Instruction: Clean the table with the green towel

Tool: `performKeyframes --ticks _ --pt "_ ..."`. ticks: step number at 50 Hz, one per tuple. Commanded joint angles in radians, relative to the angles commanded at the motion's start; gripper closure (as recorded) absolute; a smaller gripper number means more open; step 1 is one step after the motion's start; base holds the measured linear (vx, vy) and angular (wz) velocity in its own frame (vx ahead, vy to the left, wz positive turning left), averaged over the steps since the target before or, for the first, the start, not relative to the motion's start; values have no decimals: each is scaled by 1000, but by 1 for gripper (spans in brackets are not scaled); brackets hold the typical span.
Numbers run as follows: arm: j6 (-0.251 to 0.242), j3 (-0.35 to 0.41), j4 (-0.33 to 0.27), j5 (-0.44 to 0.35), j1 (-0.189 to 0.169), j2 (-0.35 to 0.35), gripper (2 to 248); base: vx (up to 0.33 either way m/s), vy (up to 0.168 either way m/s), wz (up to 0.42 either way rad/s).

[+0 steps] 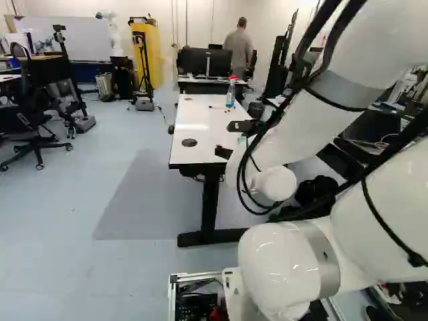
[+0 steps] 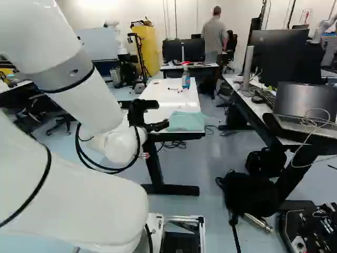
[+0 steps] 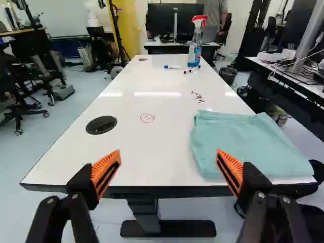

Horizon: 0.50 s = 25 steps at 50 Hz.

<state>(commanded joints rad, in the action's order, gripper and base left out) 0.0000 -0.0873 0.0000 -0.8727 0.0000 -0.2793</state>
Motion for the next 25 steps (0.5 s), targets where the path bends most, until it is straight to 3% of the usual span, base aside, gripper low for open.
performKeyframes --ticks 25 --pt "0 0 0 0 0 0 3 0 0 0"
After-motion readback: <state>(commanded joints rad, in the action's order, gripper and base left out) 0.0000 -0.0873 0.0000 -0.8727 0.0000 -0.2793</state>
